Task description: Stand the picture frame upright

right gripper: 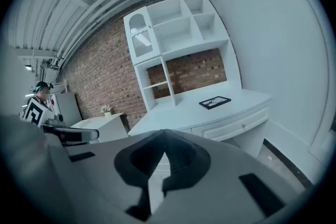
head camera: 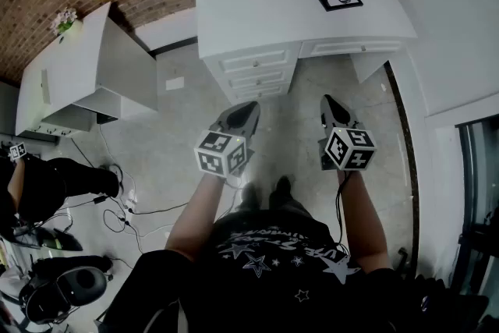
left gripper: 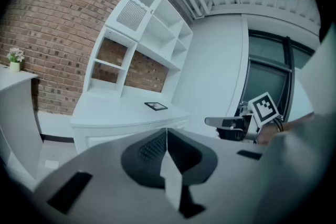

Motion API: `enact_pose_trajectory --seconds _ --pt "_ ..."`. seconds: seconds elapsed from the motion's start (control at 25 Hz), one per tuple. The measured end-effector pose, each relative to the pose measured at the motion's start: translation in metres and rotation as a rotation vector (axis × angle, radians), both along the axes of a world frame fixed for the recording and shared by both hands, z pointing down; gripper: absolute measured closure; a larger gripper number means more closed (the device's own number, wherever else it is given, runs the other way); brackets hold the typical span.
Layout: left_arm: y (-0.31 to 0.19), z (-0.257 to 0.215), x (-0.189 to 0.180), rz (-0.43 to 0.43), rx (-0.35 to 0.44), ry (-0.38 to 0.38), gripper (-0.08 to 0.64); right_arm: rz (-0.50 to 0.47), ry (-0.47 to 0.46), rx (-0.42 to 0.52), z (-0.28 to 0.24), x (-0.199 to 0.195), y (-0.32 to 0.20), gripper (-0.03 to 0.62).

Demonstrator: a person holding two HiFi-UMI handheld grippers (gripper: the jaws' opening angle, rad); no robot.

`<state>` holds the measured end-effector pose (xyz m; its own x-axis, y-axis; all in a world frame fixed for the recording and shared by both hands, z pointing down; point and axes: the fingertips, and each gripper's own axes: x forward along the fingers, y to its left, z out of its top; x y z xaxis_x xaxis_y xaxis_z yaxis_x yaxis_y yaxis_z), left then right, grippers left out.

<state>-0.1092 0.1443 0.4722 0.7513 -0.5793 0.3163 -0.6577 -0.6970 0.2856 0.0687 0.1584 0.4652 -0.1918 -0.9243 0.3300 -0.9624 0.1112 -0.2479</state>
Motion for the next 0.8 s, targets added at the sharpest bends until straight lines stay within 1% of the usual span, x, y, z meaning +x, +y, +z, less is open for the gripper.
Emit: enact_pose_trajectory --seconds 0.24,0.4,0.52,0.68,0.8 --pt "0.004 -0.005 -0.027 -0.011 0.008 0.004 0.540 0.026 -0.034 0.001 -0.005 -0.020 0.011 0.577" --pt "0.002 -0.005 -0.041 0.022 0.015 0.000 0.540 0.058 -0.030 0.001 -0.008 -0.035 0.016 0.577" --pt "0.004 -0.007 -0.045 0.049 0.019 0.008 0.540 0.078 -0.023 -0.001 -0.007 -0.042 0.022 0.578" --pt "0.009 -0.007 -0.050 0.091 0.027 0.003 0.540 0.138 -0.041 -0.005 -0.004 -0.040 0.031 0.578" --pt "0.013 -0.005 -0.058 0.111 0.017 0.005 0.540 0.198 -0.065 -0.005 0.001 -0.033 0.042 0.577"
